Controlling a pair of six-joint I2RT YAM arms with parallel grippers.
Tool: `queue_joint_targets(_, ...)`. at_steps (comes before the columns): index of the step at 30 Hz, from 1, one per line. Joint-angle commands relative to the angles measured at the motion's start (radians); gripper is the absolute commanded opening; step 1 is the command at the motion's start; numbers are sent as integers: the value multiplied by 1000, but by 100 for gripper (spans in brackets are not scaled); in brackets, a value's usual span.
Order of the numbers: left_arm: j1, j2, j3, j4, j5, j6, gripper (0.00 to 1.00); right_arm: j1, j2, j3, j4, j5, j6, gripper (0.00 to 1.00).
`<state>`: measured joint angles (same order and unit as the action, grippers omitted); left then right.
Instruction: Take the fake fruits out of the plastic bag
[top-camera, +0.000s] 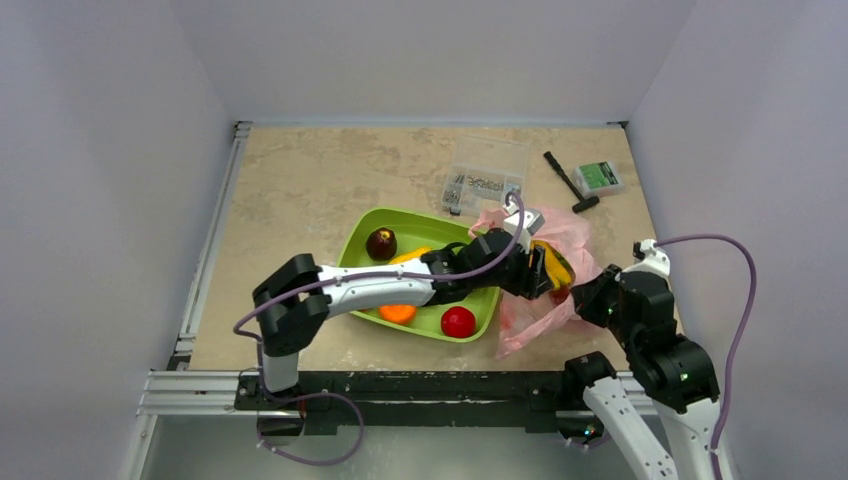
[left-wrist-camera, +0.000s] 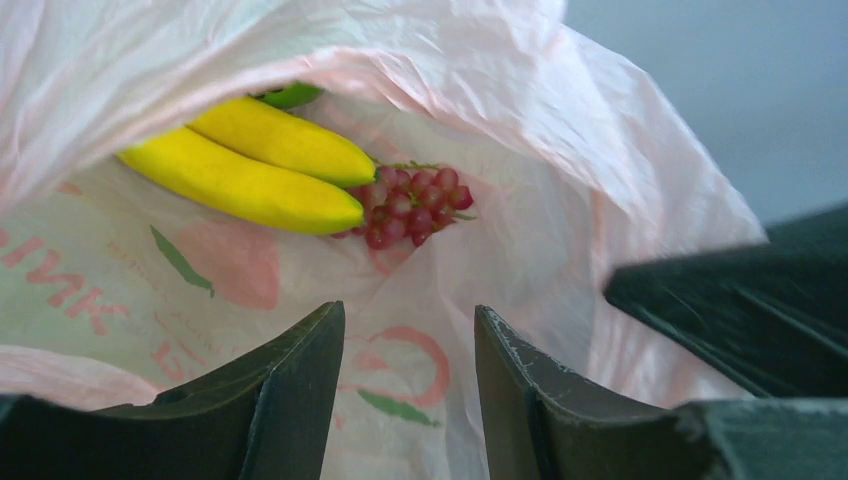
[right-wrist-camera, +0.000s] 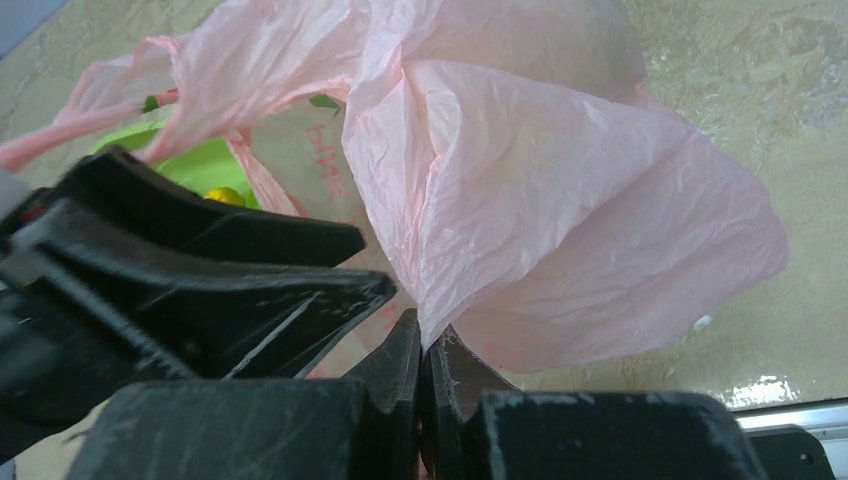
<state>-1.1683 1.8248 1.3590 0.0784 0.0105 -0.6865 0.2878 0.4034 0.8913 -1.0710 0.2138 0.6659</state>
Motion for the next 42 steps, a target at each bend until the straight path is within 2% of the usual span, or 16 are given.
queue_joint_targets(1,-15,86,93,4,-184,-137,49,-1,-64,6,-22,5,29,0)
queue_joint_targets(5,-19,155,133,-33,-262,-270,49,-1,-116,-15,-21,-3,43,0)
queue_joint_targets(8,-18,221,187,-139,-314,-352,51,-2,-146,-33,-14,-7,50,0)
queue_joint_targets(10,-16,262,223,-152,-326,-358,53,0,-155,-45,-3,-21,54,0)
queue_joint_targets(16,-2,352,303,-203,-358,-397,64,-1,-122,-29,-8,-17,51,0)
queue_joint_targets(21,2,413,353,-241,-428,-409,83,-1,-116,-9,-9,-3,49,0)
queue_joint_targets(25,11,475,402,-260,-437,-434,85,-1,-110,0,0,1,52,0)
queue_joint_targets(31,24,561,442,-256,-450,-453,78,-2,-84,19,27,-6,41,0)
queue_joint_targets(36,32,624,482,-233,-457,-372,69,-1,-77,18,41,-11,36,0)
queue_joint_targets(38,32,648,507,-244,-451,-342,64,-1,-75,22,44,-11,33,0)
queue_joint_targets(42,38,645,472,-191,-421,-318,47,-2,-79,30,33,0,29,0)
